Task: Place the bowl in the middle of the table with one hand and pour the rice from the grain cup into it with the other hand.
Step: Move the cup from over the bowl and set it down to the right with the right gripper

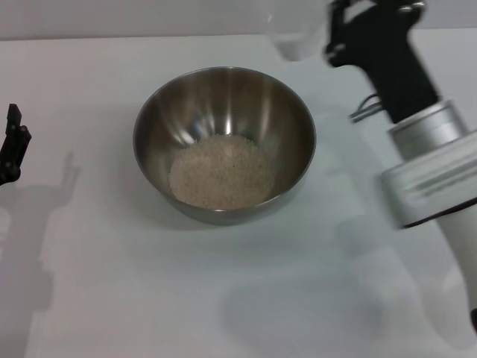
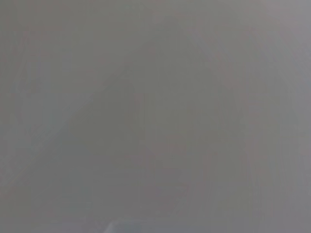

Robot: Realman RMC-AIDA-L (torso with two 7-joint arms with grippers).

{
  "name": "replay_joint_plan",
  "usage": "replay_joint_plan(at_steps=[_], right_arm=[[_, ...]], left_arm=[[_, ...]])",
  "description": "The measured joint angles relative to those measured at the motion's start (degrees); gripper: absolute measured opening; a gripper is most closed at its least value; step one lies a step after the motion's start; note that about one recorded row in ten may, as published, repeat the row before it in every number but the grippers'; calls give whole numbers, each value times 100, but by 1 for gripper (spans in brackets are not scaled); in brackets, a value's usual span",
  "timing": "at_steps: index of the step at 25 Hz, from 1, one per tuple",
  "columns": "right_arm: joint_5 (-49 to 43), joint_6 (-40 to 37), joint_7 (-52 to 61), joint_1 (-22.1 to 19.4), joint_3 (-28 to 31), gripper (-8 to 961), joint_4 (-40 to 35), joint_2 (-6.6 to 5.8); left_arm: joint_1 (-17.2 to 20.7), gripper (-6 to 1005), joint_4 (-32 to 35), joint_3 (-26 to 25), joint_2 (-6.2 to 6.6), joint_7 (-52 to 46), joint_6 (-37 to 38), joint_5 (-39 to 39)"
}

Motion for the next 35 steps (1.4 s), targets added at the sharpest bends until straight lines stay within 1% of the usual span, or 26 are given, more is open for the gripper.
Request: replay_joint_plan(at_steps=[3,4,5,7,10,15,18,19,20,23,24,25,29,35], right_arm=[[6,-199,1712,-24,175,55,-489,6],[7,-245,2601,-49,324,56,-803,7],[7,-245,2601,-49,324,56,-803,7],[9,-267,3288,-91,492,57,-1111,6],[9,-295,4027,-199,763,59,-1520,0],[8,-168,4194,-416,1148,62,-1952,5],[9,193,4209,-455,1233,63,-2107,4],[9,475,4208,-438,1245,64,-2174,0],[9,475,4208,-438,1245,64,-2174,0],[9,881,4150,-350,1246,66,-2238,-4],[7,1162,4024,-261,1235,67,-2239,-5],[7,1162,4024,-261,1235,67,-2239,-5],[-145,1732,3657,-42,1175,69,-2144,5],[-395,2099,3565,89,1174,73,-2042,8]], left_arm=[[-1,825,6,0,0,-6,2,0],[-1,825,10,-1,0,-6,3,0],[-1,825,10,-1,0,-6,3,0],[-4,825,10,0,0,-6,4,0],[-9,825,10,-5,0,-7,4,0],[-10,825,20,-2,0,-6,-2,0],[-12,825,45,2,0,-6,-2,0],[-18,825,60,4,0,-11,-1,0],[-28,825,71,7,0,-26,2,0],[-50,825,108,18,0,-93,1,0],[-54,825,121,19,0,-113,1,0],[-54,825,136,20,0,-129,1,0],[-54,825,155,21,0,-141,8,0],[-53,825,159,21,0,-143,17,0]])
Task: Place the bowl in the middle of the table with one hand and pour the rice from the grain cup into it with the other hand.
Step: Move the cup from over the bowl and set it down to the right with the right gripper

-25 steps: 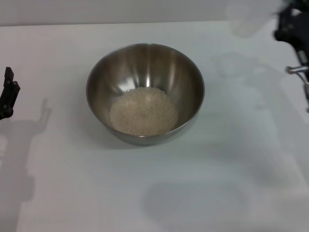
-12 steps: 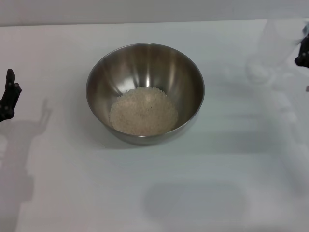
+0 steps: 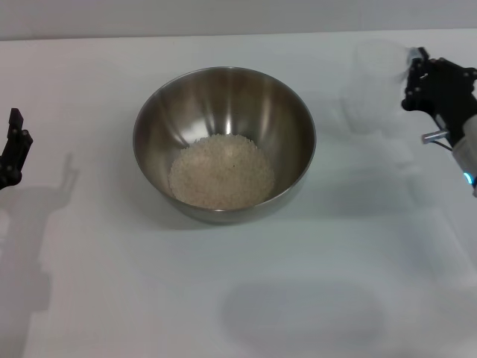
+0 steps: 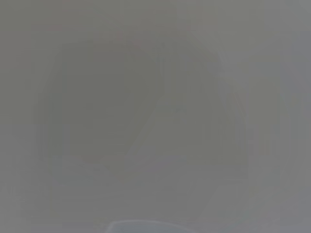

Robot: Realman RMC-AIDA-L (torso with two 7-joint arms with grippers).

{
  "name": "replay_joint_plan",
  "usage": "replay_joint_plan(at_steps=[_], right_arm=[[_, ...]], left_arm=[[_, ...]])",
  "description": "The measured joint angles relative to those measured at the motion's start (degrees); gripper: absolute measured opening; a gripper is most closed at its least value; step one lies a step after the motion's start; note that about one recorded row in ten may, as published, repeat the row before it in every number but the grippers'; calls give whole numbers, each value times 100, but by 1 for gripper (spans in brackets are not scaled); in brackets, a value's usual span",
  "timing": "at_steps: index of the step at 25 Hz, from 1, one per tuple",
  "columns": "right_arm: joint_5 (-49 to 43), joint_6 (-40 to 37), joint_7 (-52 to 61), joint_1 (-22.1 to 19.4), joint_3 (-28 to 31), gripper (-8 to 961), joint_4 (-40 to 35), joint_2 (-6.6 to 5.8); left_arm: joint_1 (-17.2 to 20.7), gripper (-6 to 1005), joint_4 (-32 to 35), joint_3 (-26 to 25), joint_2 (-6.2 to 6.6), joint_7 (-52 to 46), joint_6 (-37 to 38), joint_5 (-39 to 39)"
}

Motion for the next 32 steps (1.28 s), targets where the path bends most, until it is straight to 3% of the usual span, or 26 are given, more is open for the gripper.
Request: replay_joint_plan(at_steps=[9,32], right_arm=[[-524,690,0,234,-9,77,84,1],[-1011,1270,0,331,-8,90,247,4]], left_arm=[[0,825,7,0,0,-2,0,0],[0,825,9,9,0,-3,-9,0]])
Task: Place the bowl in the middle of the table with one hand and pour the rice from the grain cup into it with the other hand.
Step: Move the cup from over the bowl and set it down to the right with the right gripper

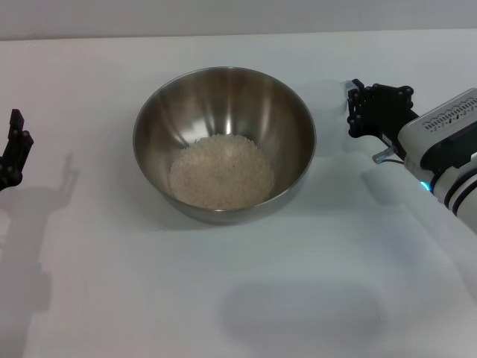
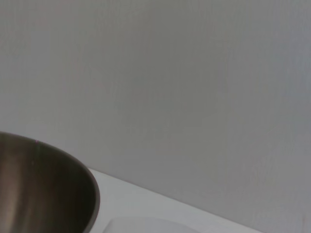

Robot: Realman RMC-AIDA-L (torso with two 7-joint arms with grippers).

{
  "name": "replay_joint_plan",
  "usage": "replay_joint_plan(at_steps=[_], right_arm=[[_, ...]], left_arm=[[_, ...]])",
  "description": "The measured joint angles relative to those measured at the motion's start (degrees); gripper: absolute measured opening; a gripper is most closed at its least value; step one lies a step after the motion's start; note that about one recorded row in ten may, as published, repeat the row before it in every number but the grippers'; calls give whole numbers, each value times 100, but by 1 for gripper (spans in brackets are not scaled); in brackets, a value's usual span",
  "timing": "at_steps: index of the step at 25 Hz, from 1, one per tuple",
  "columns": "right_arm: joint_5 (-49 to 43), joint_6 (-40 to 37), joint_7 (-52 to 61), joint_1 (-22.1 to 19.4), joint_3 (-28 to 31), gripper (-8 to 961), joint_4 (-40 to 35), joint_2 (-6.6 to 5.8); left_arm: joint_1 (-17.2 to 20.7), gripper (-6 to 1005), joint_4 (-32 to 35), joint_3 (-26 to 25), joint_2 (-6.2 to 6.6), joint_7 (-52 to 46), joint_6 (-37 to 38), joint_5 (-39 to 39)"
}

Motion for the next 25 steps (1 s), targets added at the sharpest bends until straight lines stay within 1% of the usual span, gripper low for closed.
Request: replay_joint_plan(at_steps=[7,13,19,25], right_arm=[[-2,28,0,-28,0,94,-1,0],[-2,-42,0,-149,0,97,77,10],[-2,-230,0,-355,0,286,108,15],[-3,-450,0,-526,0,317,116,18]], left_arm=[[-1,825,0,0,0,0,-6,0],[-8,825,0,0,0,0,-7,0],[-46,825,0,0,0,0,0,0],[-71,825,-2,0,0,0,-2,0]])
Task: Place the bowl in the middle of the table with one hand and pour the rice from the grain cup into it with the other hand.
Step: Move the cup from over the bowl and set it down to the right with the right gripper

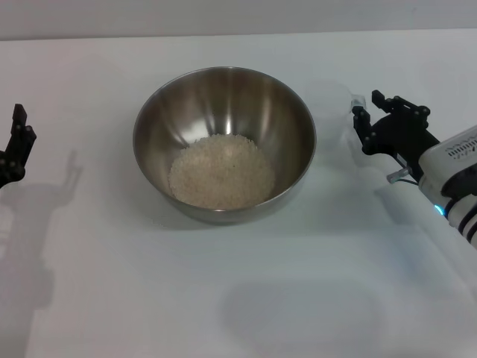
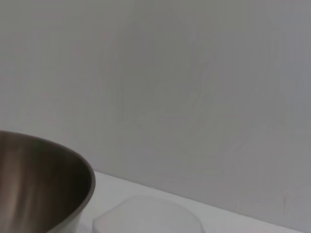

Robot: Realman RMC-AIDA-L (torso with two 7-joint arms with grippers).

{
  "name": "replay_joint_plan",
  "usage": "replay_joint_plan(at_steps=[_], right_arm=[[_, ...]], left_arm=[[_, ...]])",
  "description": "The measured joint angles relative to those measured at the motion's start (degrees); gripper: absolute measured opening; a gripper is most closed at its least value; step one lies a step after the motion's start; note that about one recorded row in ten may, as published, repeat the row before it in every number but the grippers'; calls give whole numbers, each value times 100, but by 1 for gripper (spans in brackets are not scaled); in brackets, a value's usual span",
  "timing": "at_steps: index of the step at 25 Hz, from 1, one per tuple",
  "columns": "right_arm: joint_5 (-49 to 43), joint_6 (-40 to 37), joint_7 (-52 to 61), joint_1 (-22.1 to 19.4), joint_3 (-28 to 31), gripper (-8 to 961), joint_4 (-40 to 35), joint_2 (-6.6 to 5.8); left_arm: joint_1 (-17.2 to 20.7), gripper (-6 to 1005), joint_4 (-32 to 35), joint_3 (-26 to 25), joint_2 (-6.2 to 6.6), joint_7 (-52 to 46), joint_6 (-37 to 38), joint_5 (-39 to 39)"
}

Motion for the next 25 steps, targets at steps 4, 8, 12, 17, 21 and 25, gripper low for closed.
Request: replay_joint_plan(at_steps=[4,8,12,17,21,25], right_arm=[[-2,-36,0,-24,-13,323,7,8],[-5,-20,0,0,-145,358,23,9],[-7,52,3,11,-210,402,74,9],[-8,151,4,22,-213,435,114,9],[-8,95,4,-98,-229,435,214,8],[-8,-203,4,-306,-312,436,252,4]], left_arm=[[-3,825,-5,23,0,0,-6,0],[-7,825,-5,53,0,0,-6,0],[-8,825,1,54,0,0,-6,0],[-8,825,2,59,0,0,-13,0],[-9,825,3,64,0,0,-17,0],[-8,825,3,71,0,0,-23,0]])
